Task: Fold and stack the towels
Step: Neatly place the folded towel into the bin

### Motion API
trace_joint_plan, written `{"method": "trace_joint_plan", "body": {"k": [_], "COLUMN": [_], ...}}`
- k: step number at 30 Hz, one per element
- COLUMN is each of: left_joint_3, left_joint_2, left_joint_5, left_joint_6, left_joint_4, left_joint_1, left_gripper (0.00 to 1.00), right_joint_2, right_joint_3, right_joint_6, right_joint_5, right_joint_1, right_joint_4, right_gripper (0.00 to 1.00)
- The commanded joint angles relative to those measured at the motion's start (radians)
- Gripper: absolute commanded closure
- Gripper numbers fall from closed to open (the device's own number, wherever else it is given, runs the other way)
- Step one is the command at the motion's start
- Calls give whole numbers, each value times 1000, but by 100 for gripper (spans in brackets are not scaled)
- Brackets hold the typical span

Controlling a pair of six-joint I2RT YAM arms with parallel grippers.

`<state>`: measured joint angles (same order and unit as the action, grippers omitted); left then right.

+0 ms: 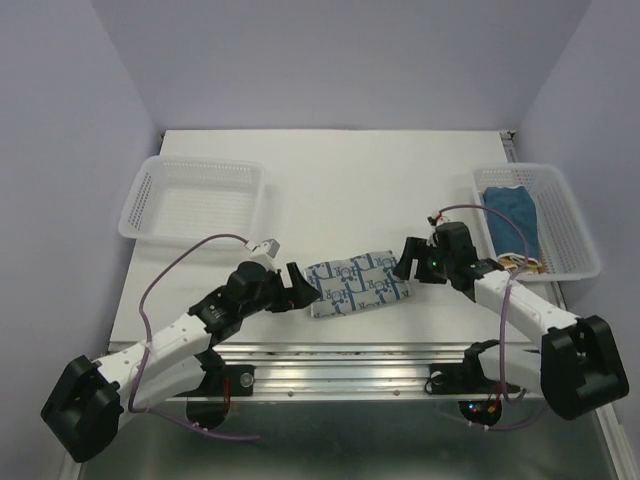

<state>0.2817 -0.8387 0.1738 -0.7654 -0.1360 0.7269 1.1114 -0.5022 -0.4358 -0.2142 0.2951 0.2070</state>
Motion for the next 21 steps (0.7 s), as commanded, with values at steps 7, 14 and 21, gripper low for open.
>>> {"method": "trace_joint_plan", "body": {"k": [7,14,21], "left_joint_3": [94,93,90], "left_joint_2": [6,33,76], "left_joint_5": [-163,-198,-226], "left_joint_6": [54,54,54], "left_joint_4": [91,114,134], "left_joint_1": [3,0,-1], "left_gripper": [1,1,1], "right_joint_2": [255,399,481], "right_joint_3": [-213,-240,-260], "right_joint_6": [127,117,36], "right_joint_5": [298,348,397], "right_joint_1": [180,286,315], "right_joint_4": [55,67,123], "right_gripper": [23,33,66]}}
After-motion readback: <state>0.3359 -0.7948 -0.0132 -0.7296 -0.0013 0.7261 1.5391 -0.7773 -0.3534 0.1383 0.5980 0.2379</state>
